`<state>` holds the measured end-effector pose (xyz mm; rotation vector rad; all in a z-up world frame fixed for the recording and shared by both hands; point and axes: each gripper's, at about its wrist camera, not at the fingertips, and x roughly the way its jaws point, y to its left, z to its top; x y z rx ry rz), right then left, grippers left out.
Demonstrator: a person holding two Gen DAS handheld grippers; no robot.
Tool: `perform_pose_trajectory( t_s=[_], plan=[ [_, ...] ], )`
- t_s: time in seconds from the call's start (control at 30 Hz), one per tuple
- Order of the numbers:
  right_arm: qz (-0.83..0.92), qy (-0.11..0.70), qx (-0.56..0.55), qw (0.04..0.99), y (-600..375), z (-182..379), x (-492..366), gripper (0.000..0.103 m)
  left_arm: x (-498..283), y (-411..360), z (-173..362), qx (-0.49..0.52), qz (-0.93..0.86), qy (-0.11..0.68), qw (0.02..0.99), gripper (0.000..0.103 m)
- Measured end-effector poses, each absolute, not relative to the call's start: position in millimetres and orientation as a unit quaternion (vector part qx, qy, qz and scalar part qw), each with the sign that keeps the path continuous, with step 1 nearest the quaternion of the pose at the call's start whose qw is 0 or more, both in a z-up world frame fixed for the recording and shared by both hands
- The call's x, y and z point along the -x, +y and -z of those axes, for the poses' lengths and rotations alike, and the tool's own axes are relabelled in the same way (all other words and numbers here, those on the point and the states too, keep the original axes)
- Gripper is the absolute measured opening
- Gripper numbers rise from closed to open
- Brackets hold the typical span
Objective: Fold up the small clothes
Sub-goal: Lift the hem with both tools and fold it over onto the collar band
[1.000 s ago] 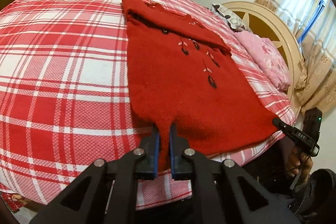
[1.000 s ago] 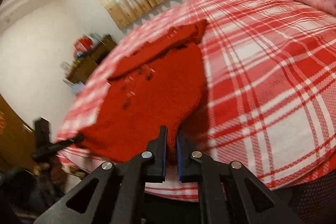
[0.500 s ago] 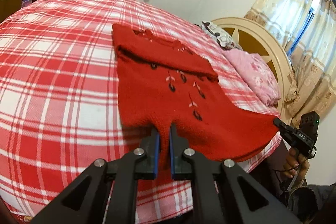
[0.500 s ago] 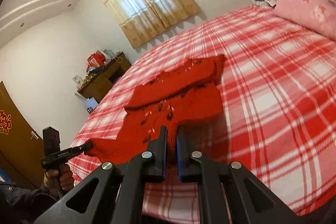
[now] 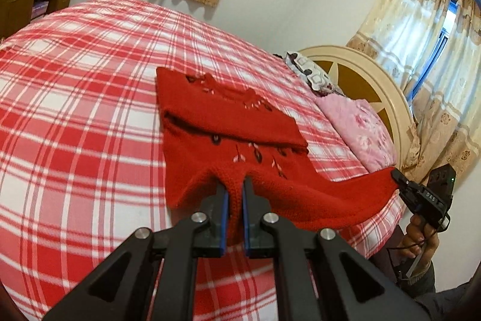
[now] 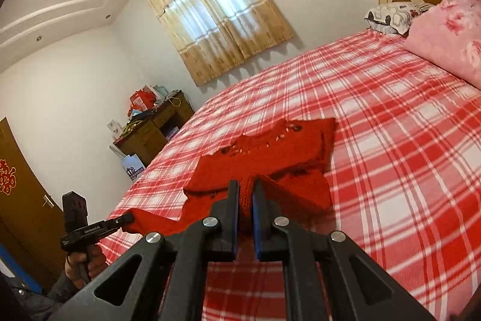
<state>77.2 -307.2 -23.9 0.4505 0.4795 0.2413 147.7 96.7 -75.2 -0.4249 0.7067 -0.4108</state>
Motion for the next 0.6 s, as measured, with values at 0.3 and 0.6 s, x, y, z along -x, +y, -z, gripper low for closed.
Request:
perform_pose_trajectory(
  t_s=[0.3,0.6],
  plan=[
    [-0.115,0.213,-0.217,0.946,-309,-1,-113,0.007,-181,102,51,0.211,0.195,0.312,0.906,0.008],
    [-0.107,0.203,-0.207,0.951,-312,-24,-162,0.007,-225,104,29,0.211,0.192,0.297,0.911,0.008]
  ],
)
